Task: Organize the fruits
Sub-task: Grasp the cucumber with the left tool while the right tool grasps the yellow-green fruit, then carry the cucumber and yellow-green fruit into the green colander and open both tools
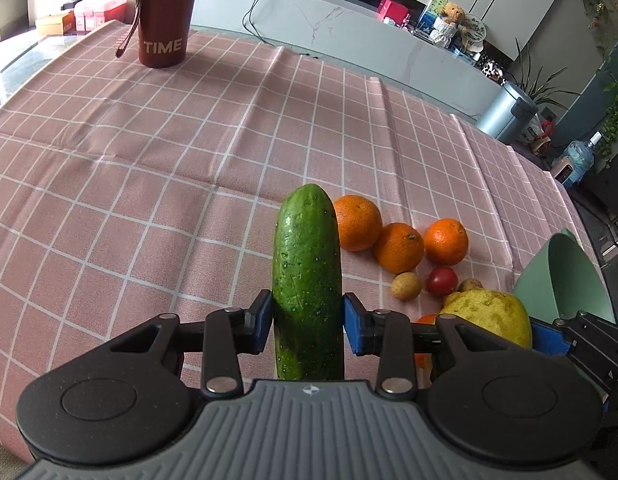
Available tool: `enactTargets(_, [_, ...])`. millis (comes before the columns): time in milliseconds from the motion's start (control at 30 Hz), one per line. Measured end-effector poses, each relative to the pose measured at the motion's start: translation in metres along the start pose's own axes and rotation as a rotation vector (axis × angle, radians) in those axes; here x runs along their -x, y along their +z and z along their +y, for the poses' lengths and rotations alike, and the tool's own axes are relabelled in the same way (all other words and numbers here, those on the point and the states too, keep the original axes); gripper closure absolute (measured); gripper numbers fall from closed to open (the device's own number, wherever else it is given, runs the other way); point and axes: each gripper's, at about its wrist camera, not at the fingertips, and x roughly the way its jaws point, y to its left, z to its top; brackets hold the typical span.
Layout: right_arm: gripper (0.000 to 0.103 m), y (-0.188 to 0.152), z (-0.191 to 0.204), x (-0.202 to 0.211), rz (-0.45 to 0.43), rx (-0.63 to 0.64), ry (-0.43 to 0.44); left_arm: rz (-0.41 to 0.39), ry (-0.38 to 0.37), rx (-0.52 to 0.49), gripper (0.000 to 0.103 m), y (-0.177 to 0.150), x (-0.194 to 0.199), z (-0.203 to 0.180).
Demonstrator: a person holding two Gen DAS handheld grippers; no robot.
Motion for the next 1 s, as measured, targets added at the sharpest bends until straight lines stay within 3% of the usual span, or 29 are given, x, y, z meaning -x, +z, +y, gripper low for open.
enactTargets(133, [0.042,-0.001,-0.009,0.033,-0.035,-0.005,-0.032,-0.064,-0.021,-0.047,0.062,-0.004,0.033,-0.026])
enactTargets(267, [0.042,0.0,-0.028,0.066,-0.054,-0.029,-0.043,-0.118,-0.091,-0.093,0.062,0.0,0.063,-0.062])
enactTargets(467, [0.042,-0.001,-0.07,0.108,-0.039,-0.036,-0.094,-0.133,-0.208,-0.172,0.062,0.007,0.075,-0.125])
enactTargets(667, [0.042,-0.01,-0.115,0.122,0.04,0.003,-0.179,-0.083,-0.261,-0.226,0.061,0.018,0.041,-0.182])
enactTargets(800, [0.042,-0.017,-0.148,0.114,0.11,-0.007,-0.19,-0.023,-0.277,-0.241,0.061,0.017,0.011,-0.206])
enactTargets(1000, [0.042,-0.028,-0.175,0.083,0.211,0.037,-0.189,0.092,-0.236,-0.284,0.062,0.013,-0.036,-0.22])
